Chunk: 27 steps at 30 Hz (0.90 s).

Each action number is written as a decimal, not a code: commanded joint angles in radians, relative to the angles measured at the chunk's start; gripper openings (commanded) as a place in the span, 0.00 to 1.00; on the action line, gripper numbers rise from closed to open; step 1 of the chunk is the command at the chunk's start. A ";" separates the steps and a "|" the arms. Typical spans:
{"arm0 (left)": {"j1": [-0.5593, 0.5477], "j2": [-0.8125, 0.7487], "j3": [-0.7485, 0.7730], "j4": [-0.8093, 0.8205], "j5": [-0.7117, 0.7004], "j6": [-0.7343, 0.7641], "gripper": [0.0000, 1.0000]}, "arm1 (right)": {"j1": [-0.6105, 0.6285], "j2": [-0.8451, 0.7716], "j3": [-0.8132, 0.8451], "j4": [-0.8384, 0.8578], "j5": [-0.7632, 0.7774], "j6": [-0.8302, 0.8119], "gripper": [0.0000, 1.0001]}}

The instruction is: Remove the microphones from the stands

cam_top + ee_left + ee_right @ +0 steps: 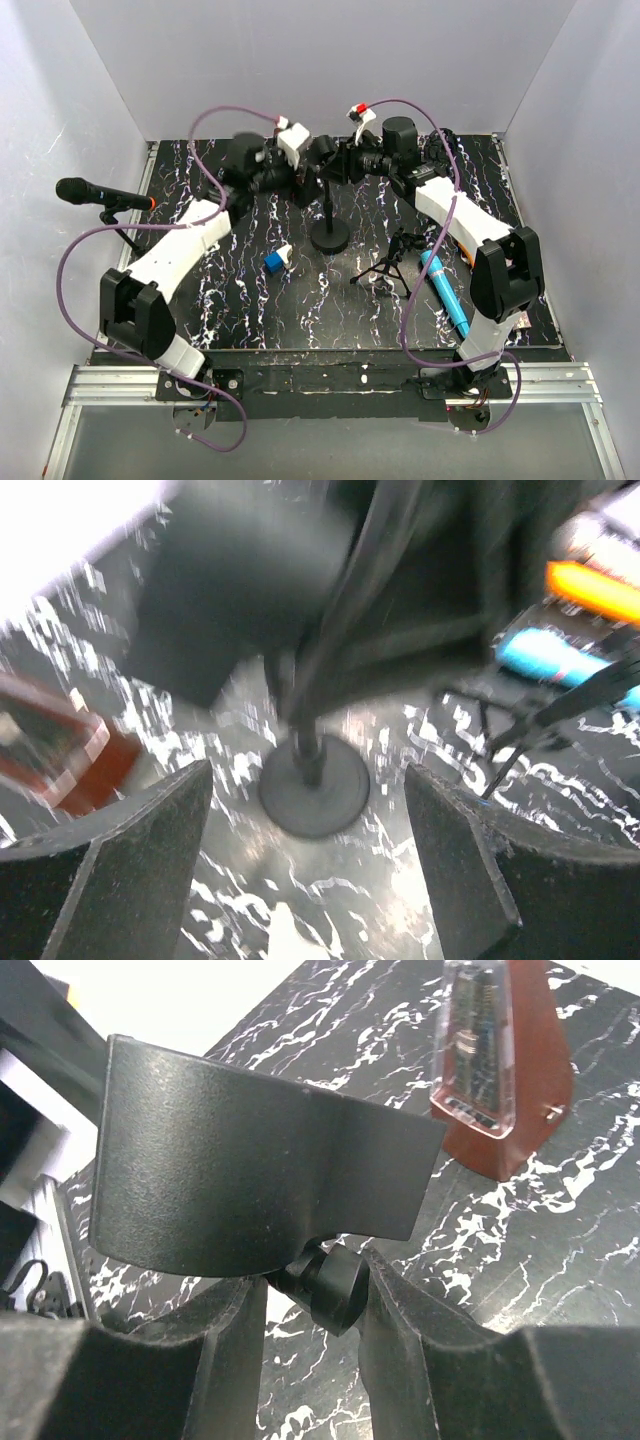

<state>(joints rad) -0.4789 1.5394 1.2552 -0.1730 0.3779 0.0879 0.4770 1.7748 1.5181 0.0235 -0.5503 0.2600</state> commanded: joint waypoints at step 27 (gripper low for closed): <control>0.037 0.010 0.081 0.001 0.158 -0.060 0.63 | 0.015 -0.107 -0.329 0.036 -0.091 -0.252 0.01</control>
<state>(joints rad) -0.3897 1.6196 1.4002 -0.0776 0.4767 -0.0120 0.4816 1.6142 1.2278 0.1535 -0.7029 0.0681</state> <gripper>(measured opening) 0.638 0.441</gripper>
